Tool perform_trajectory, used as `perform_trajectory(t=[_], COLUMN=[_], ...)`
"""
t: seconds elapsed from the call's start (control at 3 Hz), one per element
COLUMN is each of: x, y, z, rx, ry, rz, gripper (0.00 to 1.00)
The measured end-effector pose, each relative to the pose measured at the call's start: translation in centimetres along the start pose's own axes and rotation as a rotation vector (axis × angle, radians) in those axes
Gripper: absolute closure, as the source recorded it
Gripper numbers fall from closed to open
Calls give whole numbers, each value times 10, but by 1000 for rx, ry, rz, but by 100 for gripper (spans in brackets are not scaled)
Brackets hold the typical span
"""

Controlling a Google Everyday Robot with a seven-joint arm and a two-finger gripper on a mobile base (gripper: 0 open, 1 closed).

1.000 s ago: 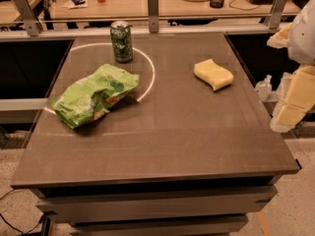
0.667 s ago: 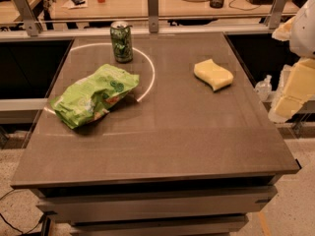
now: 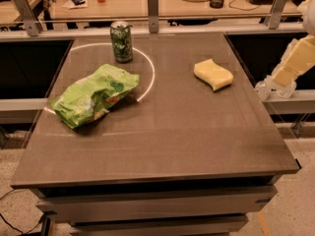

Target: Pick sponge

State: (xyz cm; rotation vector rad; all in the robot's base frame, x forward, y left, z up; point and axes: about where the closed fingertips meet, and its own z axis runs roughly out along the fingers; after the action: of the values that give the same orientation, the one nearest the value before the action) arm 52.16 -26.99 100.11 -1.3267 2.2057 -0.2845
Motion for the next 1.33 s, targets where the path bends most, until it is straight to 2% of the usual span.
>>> perform_trajectory(t=[0.33,0.67,1.0,1.33], x=[1,-1,-11,-20], y=[-31,-44,-49,-49], z=[20,53,87,122], rx=[38,35,-6,-52], ry=[-116,-238,-298,-309], rz=[106,188,223,221], gripper=[0,0,0,0])
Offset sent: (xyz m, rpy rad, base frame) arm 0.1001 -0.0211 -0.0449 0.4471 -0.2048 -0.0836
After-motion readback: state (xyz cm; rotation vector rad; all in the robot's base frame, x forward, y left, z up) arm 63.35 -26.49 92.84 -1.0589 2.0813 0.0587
